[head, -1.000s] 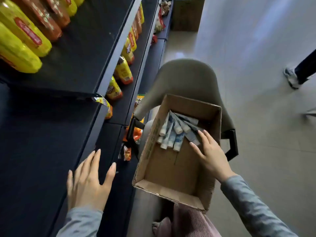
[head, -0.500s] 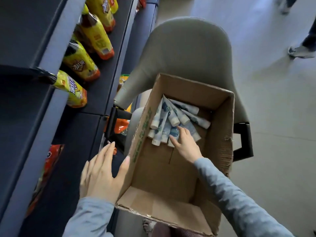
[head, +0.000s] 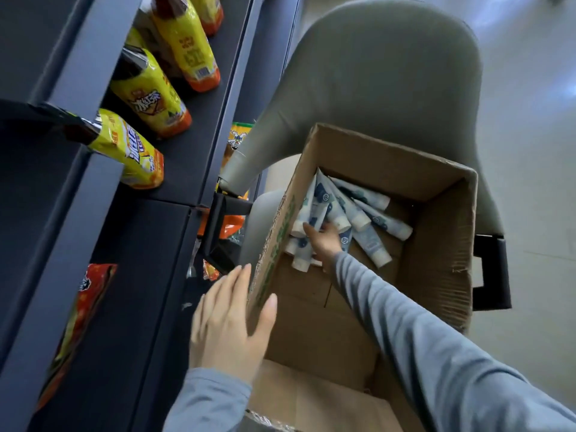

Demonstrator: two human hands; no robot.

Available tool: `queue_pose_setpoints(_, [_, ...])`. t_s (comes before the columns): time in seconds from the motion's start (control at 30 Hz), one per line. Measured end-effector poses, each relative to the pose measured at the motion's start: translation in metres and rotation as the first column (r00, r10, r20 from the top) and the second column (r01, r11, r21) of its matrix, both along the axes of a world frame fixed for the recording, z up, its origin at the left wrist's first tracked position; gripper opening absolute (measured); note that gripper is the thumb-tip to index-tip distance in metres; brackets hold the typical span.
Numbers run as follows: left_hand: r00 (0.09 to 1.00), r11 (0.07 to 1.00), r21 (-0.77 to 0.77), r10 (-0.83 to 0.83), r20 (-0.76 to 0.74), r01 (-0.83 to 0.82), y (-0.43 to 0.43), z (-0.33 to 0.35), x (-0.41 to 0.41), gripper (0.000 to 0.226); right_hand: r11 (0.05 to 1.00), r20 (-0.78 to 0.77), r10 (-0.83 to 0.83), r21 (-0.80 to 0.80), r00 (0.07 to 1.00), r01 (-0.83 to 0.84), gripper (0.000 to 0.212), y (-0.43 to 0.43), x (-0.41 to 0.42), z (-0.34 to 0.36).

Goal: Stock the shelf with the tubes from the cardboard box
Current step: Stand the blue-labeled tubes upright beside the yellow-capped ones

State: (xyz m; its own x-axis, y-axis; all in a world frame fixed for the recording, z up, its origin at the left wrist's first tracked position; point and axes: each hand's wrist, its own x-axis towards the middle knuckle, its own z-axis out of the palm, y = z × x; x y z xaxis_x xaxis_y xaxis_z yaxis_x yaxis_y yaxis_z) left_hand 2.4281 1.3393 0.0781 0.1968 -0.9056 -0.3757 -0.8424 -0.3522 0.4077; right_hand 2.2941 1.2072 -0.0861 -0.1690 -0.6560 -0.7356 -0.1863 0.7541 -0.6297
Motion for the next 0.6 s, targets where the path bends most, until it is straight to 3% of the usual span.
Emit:
queue_pose_setpoints(0.13, [1.0, 0.997, -0.074, -0.003, -0.013, 0.002, -0.001, -0.001, -0.009, 0.071, 0.994, -0.081, -0.099, 0.036, 0.992, 0.102, 0.037, -0.007, 0.004, -0.011])
queue_pose_setpoints(0.3, [0.993, 0.993, -0.094, 0.057, -0.102, -0.066, -0.008, -0.001, -0.009, 0.074, 0.995, -0.065, -0.1, -0.017, 0.993, 0.099, 0.032, 0.003, -0.008, -0.01])
queue_pose_setpoints(0.43, [0.972, 0.985, -0.1, 0.114, -0.206, -0.137, -0.015, 0.0, -0.006, 0.072, 0.985, 0.022, -0.143, -0.092, 0.989, 0.145, 0.035, 0.018, -0.025, 0.005])
queue_pose_setpoints(0.6, [0.959, 0.974, -0.156, 0.123, -0.255, -0.166, -0.025, -0.005, -0.012, 0.039, 0.982, 0.284, -0.148, -0.074, 0.947, 0.176, 0.035, 0.027, -0.041, 0.044])
